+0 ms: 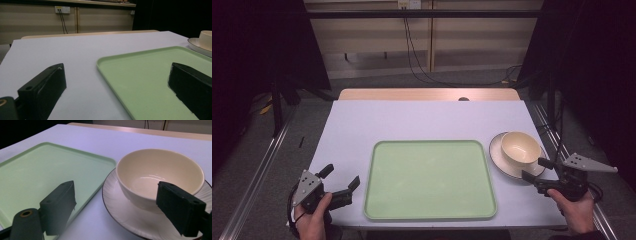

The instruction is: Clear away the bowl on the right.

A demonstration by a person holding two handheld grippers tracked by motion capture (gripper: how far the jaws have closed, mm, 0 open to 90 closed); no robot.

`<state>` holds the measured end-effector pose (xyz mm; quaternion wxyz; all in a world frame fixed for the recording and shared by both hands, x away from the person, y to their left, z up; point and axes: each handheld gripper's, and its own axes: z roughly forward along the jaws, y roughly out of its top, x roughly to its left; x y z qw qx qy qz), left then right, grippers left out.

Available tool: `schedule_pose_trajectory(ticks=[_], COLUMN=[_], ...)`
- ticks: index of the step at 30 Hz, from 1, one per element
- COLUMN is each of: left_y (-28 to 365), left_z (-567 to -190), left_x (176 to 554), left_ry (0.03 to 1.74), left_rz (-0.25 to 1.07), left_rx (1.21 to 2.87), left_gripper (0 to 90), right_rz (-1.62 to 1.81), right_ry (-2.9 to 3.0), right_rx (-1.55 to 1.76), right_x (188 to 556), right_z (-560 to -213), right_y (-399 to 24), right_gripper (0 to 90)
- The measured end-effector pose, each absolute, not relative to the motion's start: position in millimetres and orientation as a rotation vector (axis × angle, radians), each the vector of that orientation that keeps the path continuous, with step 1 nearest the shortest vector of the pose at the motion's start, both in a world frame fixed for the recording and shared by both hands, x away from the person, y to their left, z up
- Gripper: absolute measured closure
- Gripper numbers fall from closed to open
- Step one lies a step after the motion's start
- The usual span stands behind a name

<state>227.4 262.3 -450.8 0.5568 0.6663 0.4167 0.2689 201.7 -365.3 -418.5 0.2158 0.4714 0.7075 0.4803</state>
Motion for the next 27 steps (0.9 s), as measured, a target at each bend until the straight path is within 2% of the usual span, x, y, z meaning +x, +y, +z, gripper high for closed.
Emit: schedule_pose_trajectory(ticks=[10, 16, 27], left_y=[261, 259, 260], left_z=[-451, -450, -451], left_x=[229, 230, 231], left_ry=[0.972, 0.956, 0.973], left_rz=[0.629, 0.636, 0.629], left_rx=[1.581, 1.598, 1.582], left_gripper=[1.7, 1.7, 1.7], right_rz=[1.242, 1.217, 1.135], right_ry=[1.997, 2.076, 2.118], right_rx=[1.333, 1.395, 1.449], right_x=[221, 246, 273], right_z=[-408, -400, -387], right_y=[-378, -392, -397], right_gripper=[16.6, 13.3, 15.6])
